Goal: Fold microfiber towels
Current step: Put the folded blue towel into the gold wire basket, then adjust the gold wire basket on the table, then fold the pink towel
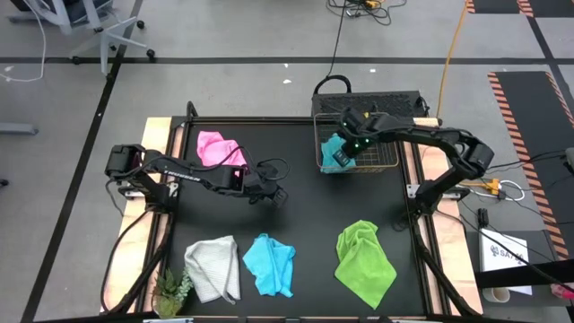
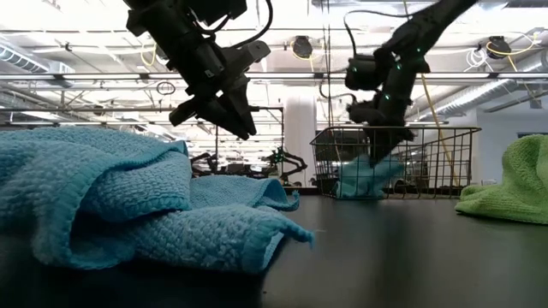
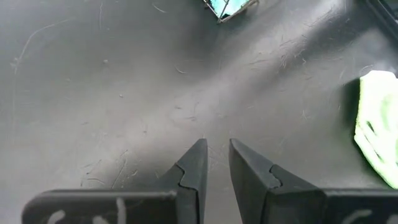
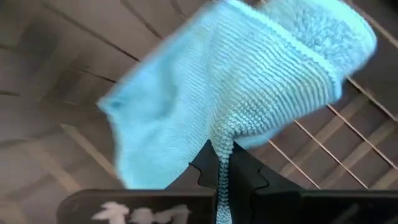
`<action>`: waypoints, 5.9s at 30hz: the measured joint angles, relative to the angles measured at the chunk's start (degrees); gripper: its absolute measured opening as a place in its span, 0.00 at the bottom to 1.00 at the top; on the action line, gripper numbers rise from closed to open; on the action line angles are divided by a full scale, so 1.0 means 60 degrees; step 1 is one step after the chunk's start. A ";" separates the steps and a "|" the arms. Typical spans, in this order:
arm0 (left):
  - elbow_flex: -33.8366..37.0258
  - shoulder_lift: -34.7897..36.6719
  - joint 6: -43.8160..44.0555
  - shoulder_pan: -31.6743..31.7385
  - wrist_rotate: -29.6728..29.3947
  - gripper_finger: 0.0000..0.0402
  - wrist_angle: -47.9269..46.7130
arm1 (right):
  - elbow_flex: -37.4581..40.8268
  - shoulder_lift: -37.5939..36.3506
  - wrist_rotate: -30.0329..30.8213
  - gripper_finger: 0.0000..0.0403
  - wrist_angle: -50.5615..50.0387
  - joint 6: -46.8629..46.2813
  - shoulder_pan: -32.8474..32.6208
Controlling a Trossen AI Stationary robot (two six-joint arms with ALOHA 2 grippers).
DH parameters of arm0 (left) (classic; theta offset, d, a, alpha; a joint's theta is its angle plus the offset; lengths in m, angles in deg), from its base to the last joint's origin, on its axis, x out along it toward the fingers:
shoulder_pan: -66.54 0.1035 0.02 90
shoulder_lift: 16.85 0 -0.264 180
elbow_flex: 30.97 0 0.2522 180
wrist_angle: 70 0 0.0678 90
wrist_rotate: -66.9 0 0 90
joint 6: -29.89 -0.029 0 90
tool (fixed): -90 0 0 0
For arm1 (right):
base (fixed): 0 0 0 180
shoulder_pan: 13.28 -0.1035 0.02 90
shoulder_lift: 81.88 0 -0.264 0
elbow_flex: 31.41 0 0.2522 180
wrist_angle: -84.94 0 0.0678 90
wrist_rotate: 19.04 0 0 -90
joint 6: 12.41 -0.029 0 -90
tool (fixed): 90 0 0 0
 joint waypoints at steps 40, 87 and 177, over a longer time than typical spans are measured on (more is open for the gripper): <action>0.0000 0.0004 0.0263 -0.0001 0.0022 0.17 0.0002 | 0.0218 -0.0412 0.2838 0.37 -0.1803 0.1224 0.0343; 0.0000 0.0002 -0.0034 -0.0011 0.0018 0.17 -0.0018 | 0.1304 -0.3980 0.1083 0.01 0.0912 0.0139 -0.0277; 0.0003 0.0118 -0.0529 0.0060 0.1123 0.17 -0.0713 | 0.1296 -0.4007 0.2271 0.00 0.0566 -0.0636 -0.5149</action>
